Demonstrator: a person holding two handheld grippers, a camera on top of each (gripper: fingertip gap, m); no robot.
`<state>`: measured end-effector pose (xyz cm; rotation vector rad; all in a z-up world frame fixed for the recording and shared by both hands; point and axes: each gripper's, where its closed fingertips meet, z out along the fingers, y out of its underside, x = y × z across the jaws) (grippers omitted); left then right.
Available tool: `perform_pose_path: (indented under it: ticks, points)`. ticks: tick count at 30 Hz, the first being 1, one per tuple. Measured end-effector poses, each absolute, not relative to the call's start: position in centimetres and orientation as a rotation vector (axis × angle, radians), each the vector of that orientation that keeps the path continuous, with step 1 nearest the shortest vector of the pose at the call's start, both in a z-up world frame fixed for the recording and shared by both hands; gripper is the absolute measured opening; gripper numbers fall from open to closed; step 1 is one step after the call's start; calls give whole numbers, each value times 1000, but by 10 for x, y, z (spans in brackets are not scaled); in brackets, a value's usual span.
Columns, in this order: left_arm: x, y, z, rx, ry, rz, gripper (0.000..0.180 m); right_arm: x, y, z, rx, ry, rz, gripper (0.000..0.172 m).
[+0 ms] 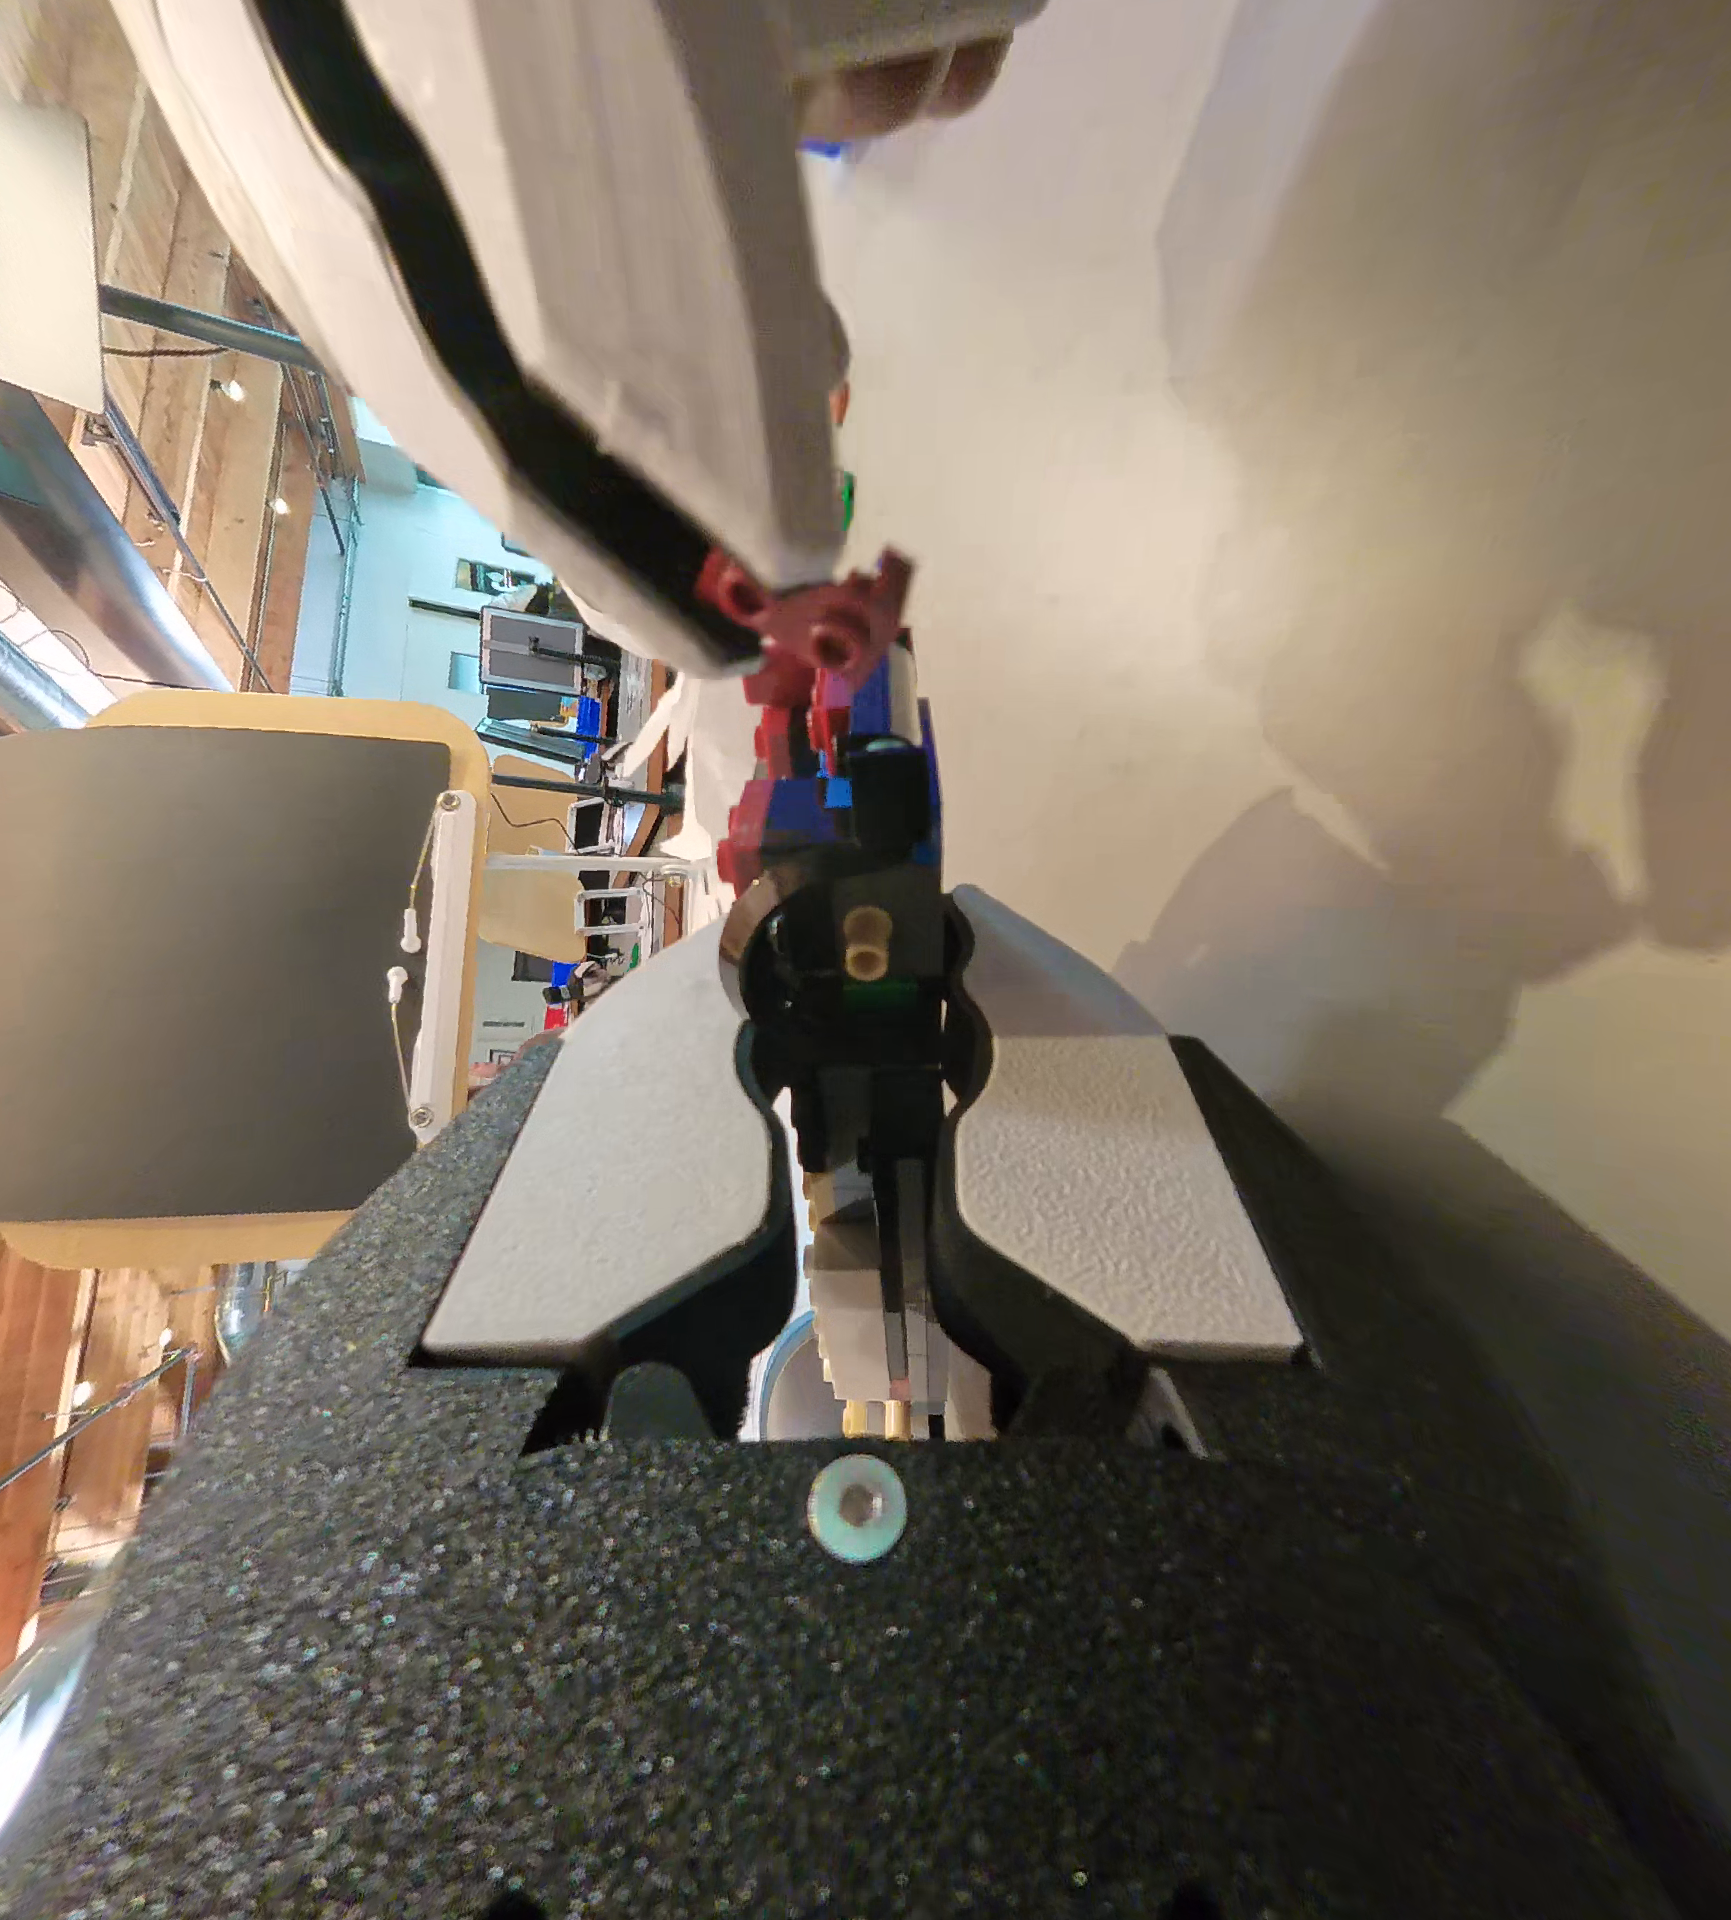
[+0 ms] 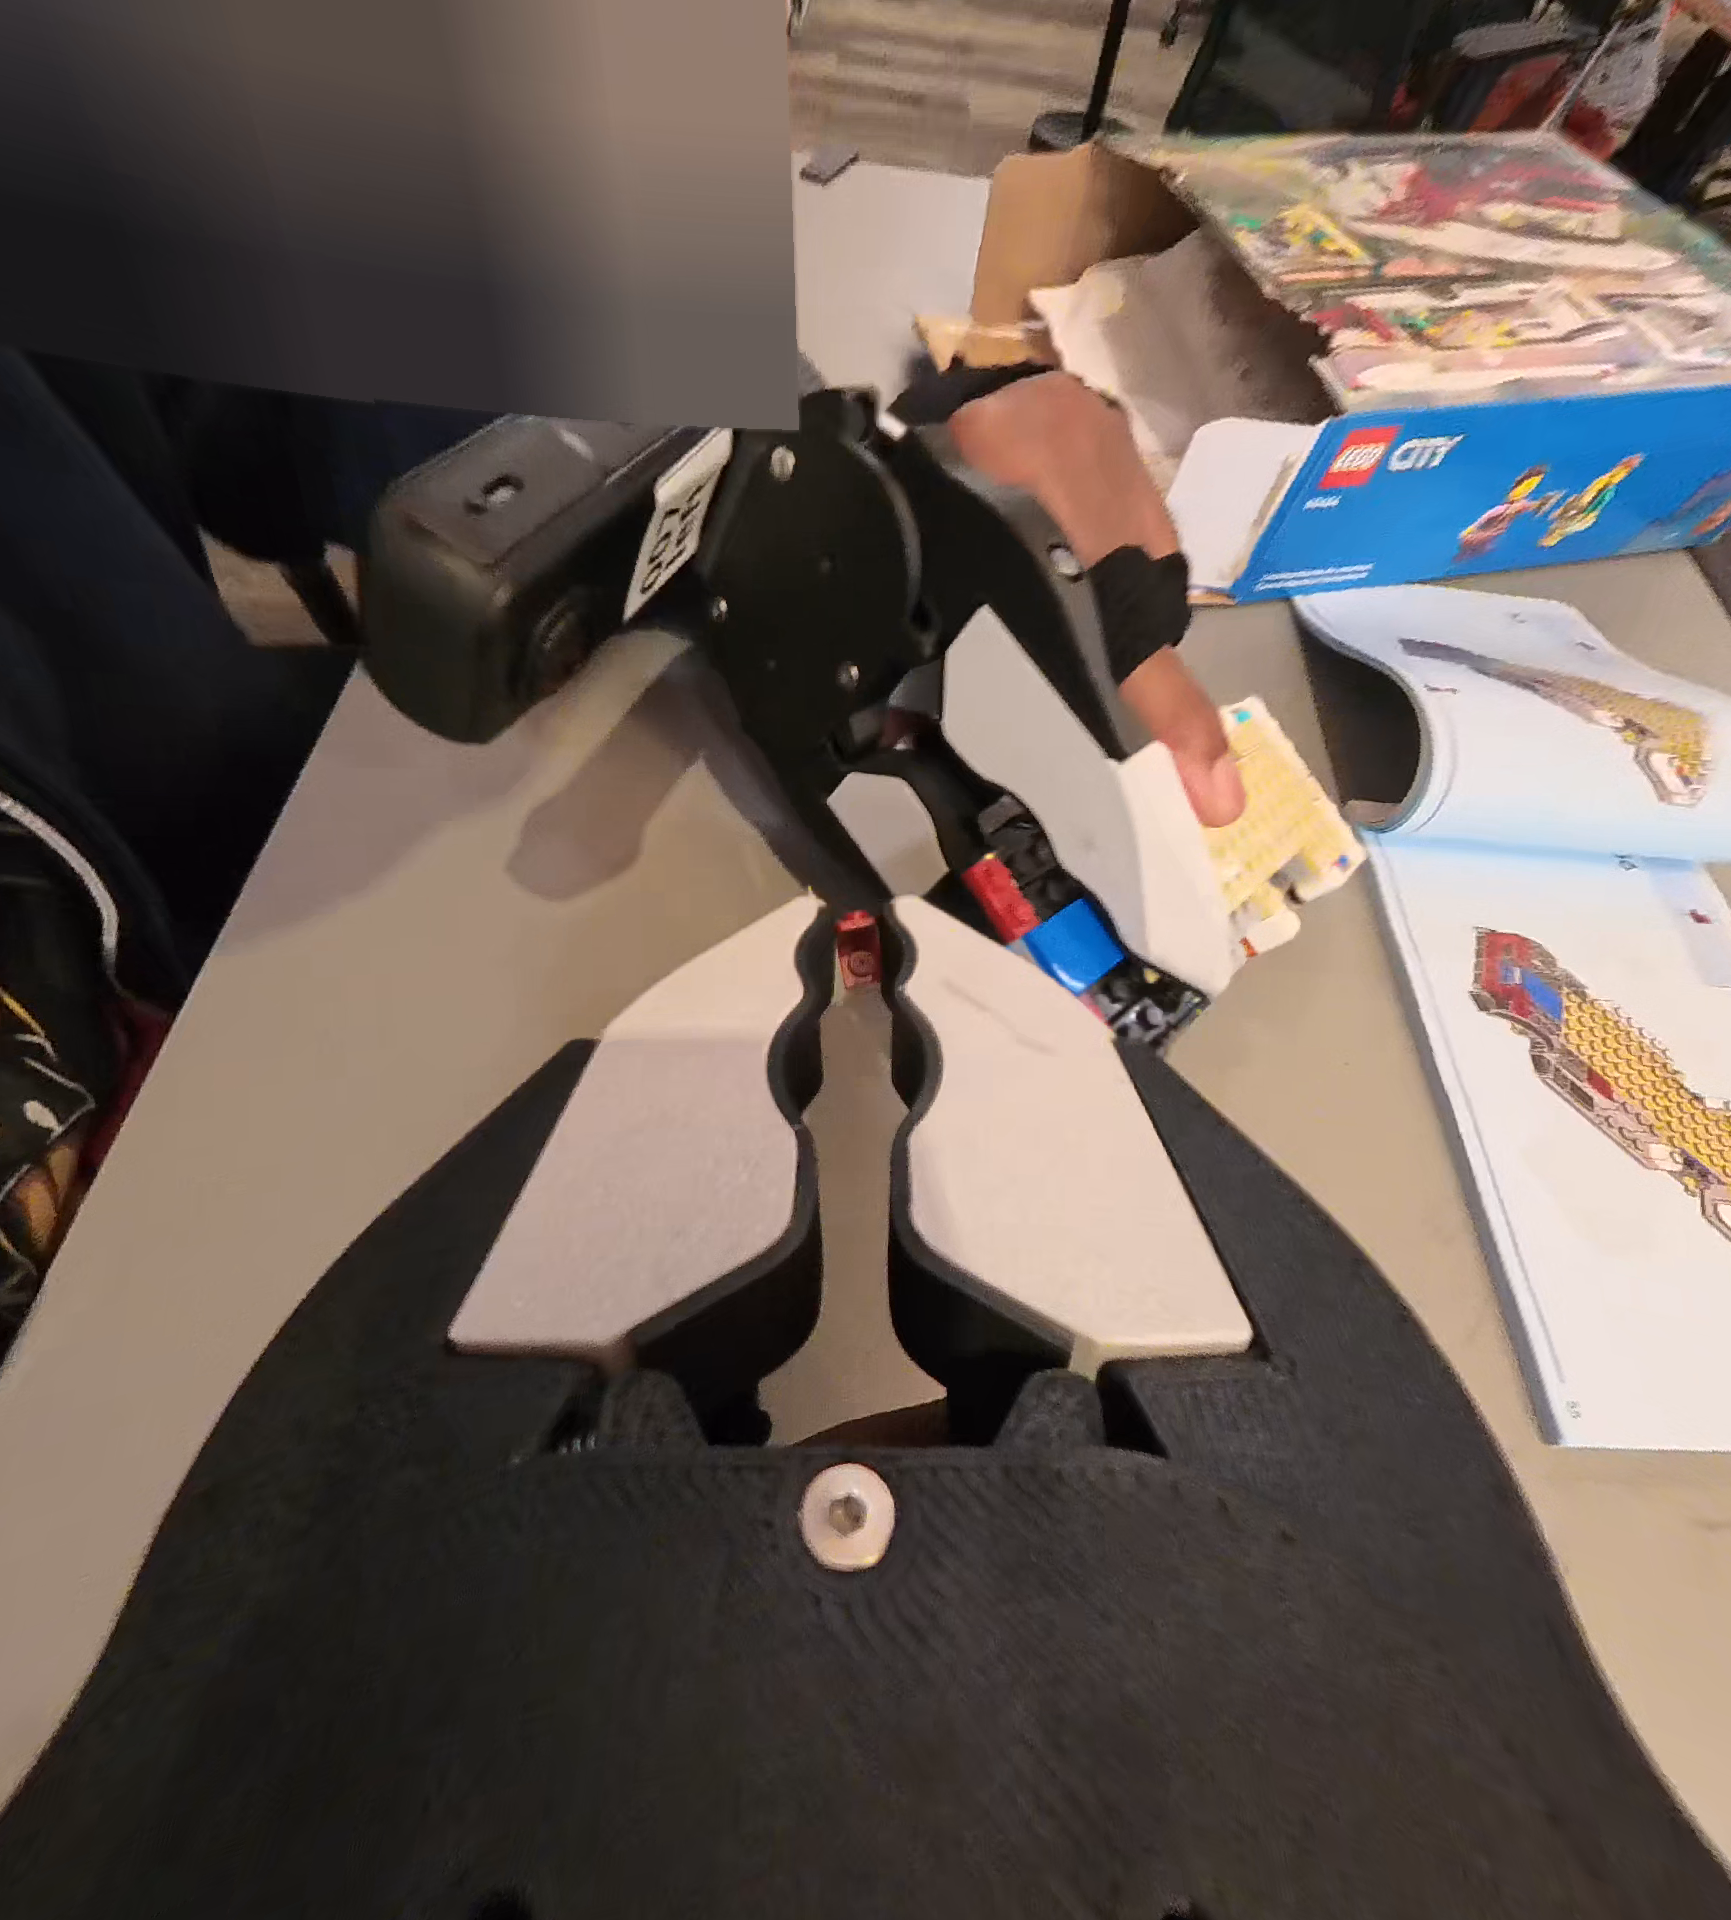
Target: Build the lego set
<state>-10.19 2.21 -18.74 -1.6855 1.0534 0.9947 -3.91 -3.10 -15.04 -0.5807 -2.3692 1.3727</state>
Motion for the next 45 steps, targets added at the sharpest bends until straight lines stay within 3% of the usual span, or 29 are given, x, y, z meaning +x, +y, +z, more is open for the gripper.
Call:
perform_pose_path:
  ticks: [1, 45]
  points:
    - [-101, 22, -187, -1683, 1053, 989, 26, -41, -29, -149, -590, -2356, 1376, 7]
    - [-90, 22, -185, -1663, 1040, 908, 26, -57, -24, -147, -584, -2236, 1471, 7]
